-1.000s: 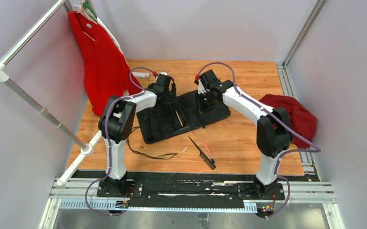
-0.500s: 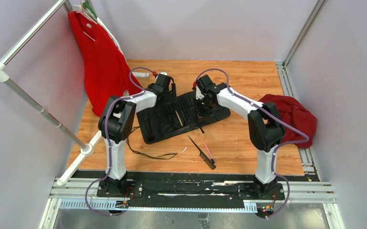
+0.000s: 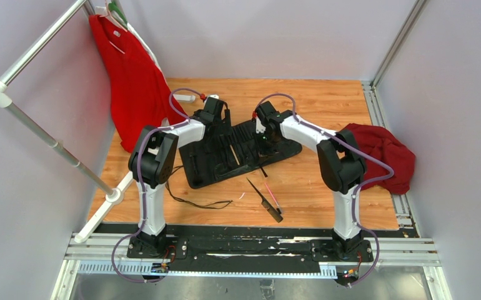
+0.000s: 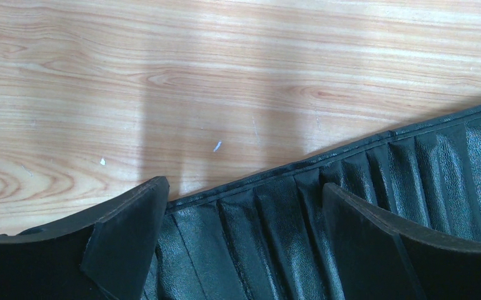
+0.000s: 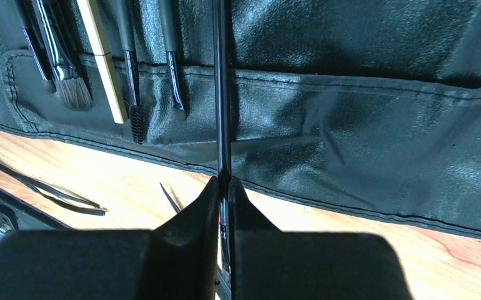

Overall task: Organize the makeup
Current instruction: Place the makeup brush in the storage box.

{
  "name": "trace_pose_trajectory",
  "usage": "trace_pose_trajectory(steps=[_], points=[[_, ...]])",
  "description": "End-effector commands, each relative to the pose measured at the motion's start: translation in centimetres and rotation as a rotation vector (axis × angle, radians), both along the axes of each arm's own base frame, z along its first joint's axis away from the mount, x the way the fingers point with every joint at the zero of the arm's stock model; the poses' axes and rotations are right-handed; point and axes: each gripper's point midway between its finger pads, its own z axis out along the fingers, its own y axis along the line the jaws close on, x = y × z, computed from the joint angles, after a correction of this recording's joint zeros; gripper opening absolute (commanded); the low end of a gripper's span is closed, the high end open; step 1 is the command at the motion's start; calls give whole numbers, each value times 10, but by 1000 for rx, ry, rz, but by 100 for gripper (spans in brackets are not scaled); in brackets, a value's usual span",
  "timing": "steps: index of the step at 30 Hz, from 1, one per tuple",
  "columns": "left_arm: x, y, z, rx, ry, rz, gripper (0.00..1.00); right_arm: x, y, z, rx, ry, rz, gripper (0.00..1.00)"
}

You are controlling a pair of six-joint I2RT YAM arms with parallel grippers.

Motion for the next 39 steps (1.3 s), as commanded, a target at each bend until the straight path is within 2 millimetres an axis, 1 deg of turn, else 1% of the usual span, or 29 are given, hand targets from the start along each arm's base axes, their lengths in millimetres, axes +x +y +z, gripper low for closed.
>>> trace_pose_trajectory(steps=[1, 9, 14, 22, 32, 39], points=[[-39, 4, -49, -13, 182, -19, 98, 13, -7, 3, -12, -11, -37, 1], [-39, 5, -49, -13, 182, -19, 98, 22, -15, 2, -13, -14, -59, 1], [-39, 5, -49, -14, 181, -19, 98, 27, -15, 1, -8, -15, -61, 1], [-39, 5, -49, -13, 182, -19, 98, 31, -10, 0, 5, -12, -54, 1], [-39, 4, -49, -13, 181, -19, 98, 32, -10, 1, 7, -16, -51, 1], [-39, 5, -49, -14, 181, -21, 98, 42, -5, 3, 13, -39, -36, 1]])
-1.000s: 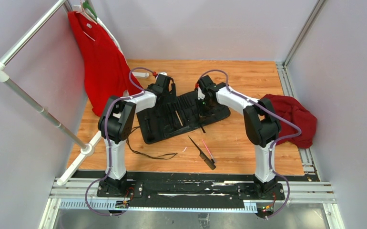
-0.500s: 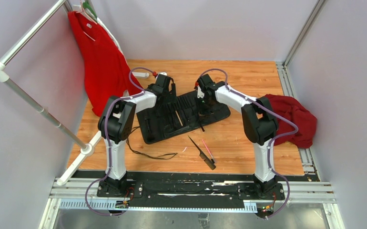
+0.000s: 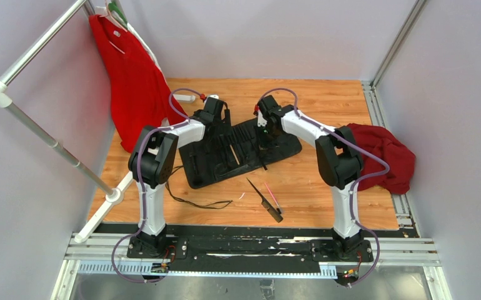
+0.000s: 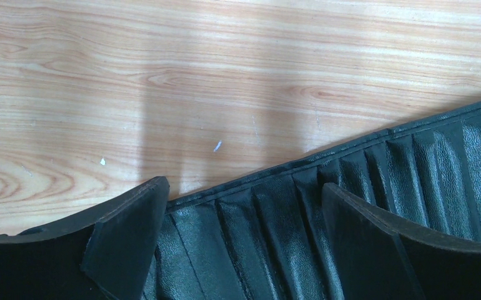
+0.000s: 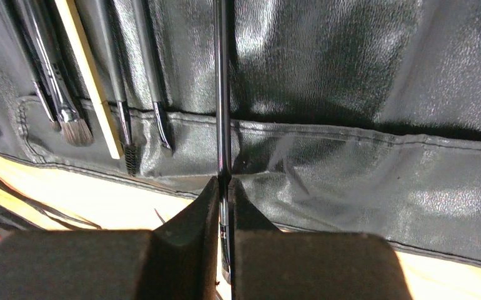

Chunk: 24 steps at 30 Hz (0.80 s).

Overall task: Organize the makeup
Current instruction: Place the makeup brush in the storage box.

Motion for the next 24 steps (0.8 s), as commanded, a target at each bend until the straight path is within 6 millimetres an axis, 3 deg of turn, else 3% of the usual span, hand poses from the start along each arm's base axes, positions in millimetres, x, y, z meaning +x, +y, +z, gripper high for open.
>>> trace_pose_trajectory(steps=[1, 16, 24], points=[[-39, 5, -49, -12, 183, -20, 98, 14, 0, 3, 1, -16, 3, 1], [-40, 4, -50, -14, 187, -24, 97, 35, 2, -15, -21, -23, 37, 1], [-40, 4, -51, -12, 189, -26, 96, 46, 2, -15, -33, -57, 68, 1]])
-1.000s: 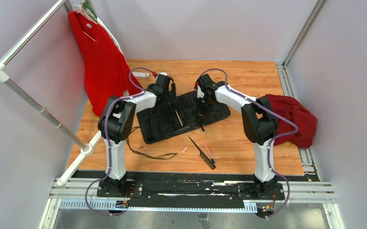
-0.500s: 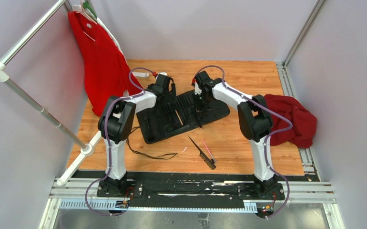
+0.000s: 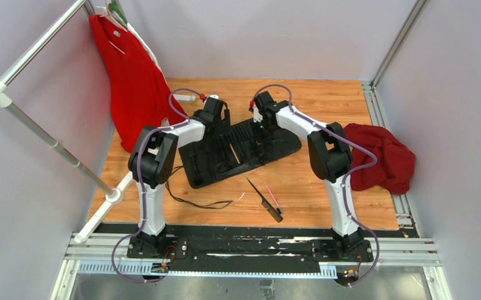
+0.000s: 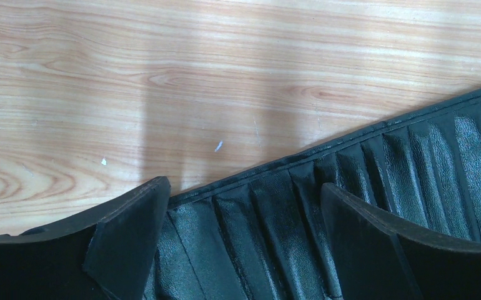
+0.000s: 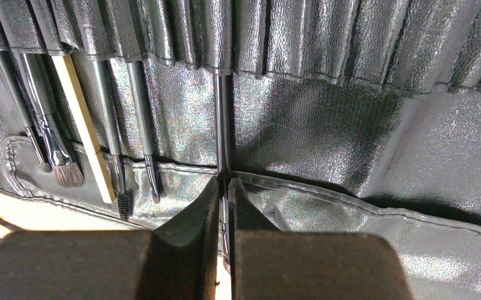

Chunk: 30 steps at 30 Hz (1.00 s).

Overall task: Organize the makeup
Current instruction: Place the makeup brush in the storage box.

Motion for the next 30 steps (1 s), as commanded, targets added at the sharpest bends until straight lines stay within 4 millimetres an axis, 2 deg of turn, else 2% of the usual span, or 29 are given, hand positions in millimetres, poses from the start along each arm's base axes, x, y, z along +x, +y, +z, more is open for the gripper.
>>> trace_pose_trajectory(steps=[1, 30], points=[[-40, 4, -51, -12, 190, -26, 96, 11, -8, -3, -30, -20, 17, 1], [-40, 3, -51, -10, 192, -35, 95, 55, 8, 0, -22, -136, 82, 1]])
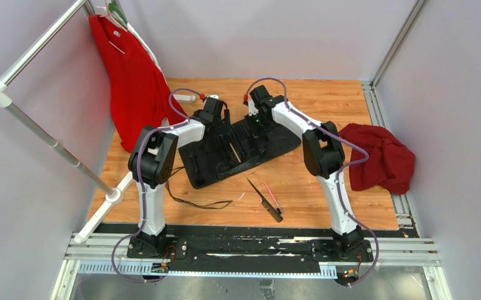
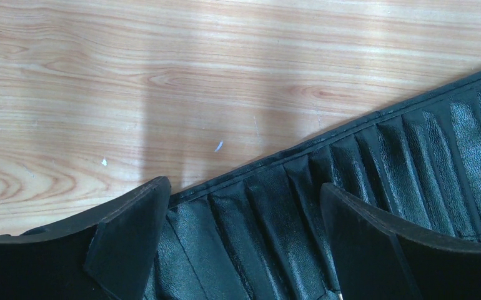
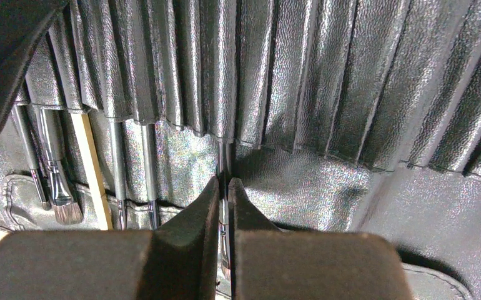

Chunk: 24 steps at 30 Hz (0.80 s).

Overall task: Organize the makeup
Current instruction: Place the makeup brush in the storage box.

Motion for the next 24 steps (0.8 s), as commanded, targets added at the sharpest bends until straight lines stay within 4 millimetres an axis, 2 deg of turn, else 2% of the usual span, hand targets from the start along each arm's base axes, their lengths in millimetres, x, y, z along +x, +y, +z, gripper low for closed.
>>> trace_pose_trajectory(steps=[1, 4, 8, 13, 18, 24], points=[[-39, 3, -51, -12, 191, -31, 95, 17, -4, 1, -11, -46, 6, 1], [-40, 3, -51, -11, 192, -31, 95, 20, -4, 3, -11, -58, 9, 2], [-39, 3, -51, -12, 190, -31, 95, 23, -8, 6, -33, -81, 0, 24], [-39, 3, -51, -11, 191, -31, 95, 20, -13, 16, -36, -109, -10, 37], [-40, 3, -51, -11, 193, -31, 95, 13, -21, 38, -28, -152, -24, 41], [-39, 3, -51, -10, 191, -30, 95, -10, -37, 71, -19, -208, -52, 41]])
